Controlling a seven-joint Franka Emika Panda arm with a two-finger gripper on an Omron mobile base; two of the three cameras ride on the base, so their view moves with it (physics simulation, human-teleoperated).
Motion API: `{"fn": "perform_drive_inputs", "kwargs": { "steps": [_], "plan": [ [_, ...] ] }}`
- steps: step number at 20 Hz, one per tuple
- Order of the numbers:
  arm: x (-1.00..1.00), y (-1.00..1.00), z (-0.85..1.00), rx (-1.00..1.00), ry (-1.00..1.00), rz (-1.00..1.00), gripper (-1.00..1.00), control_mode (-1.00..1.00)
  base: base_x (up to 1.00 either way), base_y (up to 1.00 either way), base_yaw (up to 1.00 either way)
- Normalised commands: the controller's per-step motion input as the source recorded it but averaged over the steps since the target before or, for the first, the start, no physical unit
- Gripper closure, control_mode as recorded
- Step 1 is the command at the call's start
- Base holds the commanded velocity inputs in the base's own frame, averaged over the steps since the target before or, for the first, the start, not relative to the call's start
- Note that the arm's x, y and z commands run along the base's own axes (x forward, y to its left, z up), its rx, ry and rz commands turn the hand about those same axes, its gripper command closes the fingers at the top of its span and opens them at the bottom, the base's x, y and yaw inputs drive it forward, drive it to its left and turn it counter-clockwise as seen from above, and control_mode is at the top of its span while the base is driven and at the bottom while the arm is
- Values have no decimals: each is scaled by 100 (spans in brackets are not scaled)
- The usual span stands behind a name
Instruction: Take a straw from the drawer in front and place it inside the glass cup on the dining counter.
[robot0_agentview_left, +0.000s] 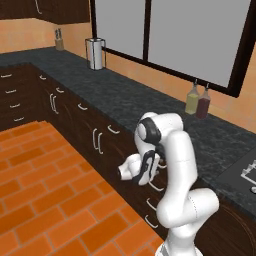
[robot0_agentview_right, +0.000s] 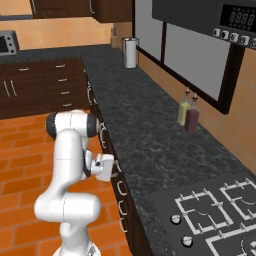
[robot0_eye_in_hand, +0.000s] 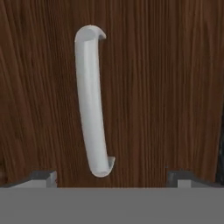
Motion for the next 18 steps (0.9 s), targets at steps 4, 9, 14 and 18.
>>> {"fn": "perform_drive_inputs", "kwargs": {
  "steps": [4,9,14,18],
  "plan": [
    [44,-13,-19,1,-4,0,-100,-100,0,0,0],
    [46,-4,-26,1,-2,1,100,-100,0,0,0],
    [-25,10,-8,5,-1,4,100,-100,0,0,0],
    [-85,65,0,5,-7,5,100,-100,0,0,0]
  ]
}}
